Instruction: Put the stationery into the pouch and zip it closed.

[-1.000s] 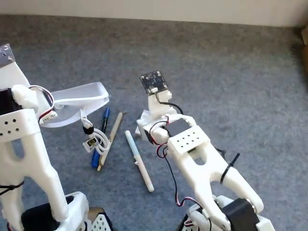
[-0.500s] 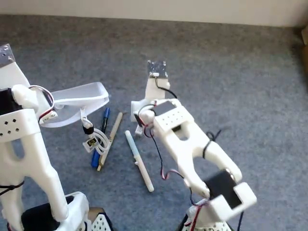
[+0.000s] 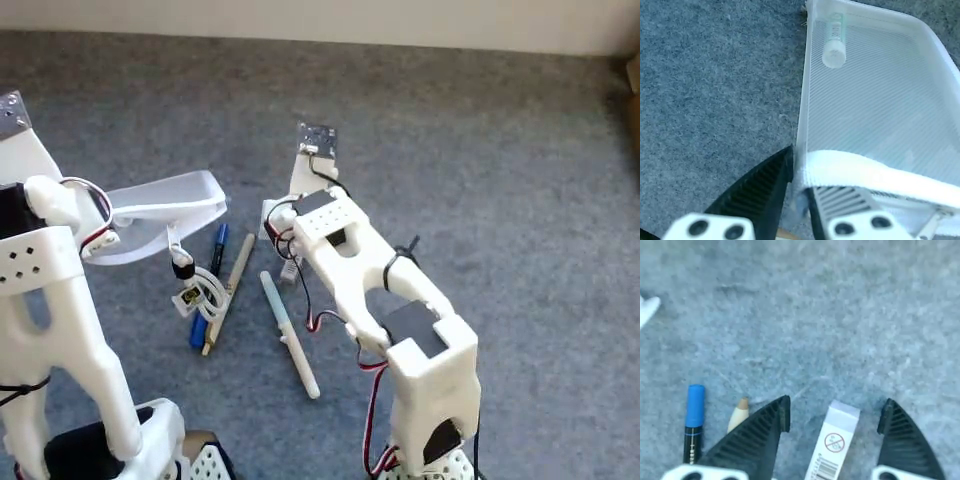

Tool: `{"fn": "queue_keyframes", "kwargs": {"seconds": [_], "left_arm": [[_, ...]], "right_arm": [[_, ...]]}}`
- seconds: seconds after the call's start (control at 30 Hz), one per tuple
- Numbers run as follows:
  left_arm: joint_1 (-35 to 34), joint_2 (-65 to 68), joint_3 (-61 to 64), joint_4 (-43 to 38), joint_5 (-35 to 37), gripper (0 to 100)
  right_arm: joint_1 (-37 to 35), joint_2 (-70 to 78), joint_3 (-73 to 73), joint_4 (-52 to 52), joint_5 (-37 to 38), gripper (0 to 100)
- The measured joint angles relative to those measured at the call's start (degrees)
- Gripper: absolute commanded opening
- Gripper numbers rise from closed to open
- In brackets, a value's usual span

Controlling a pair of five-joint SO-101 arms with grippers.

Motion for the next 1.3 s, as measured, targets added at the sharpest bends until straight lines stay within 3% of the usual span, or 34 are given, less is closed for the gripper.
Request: {"fn": "queue_keyframes", "kwargs": {"seconds": [0.13,0.33,0.63,0.8,1.0,1.3], "left_arm": [[0.0,0.0,0.0,0.0,0.0,5],[0.0,0.0,0.0,0.0,0.0,5],[0.0,0.0,0.0,0.0,0.0,5],[0.0,0.0,0.0,0.0,0.0,5],[0.0,0.0,0.0,0.0,0.0,5],[0.0,0.0,0.0,0.0,0.0,5]], "right_arm": [[0.0,4.31,-7.03,7.74,0.0,26.5],[0.26,13.36,-21.27,19.34,0.0,14.2],[1.85,25.67,-42.29,34.9,0.26,14.1],[1.85,31.3,-51.87,42.11,8.53,14.0],[1.85,36.57,-61.98,50.11,12.84,13.9],[1.85,38.95,-66.55,53.98,13.71,13.8]]}}
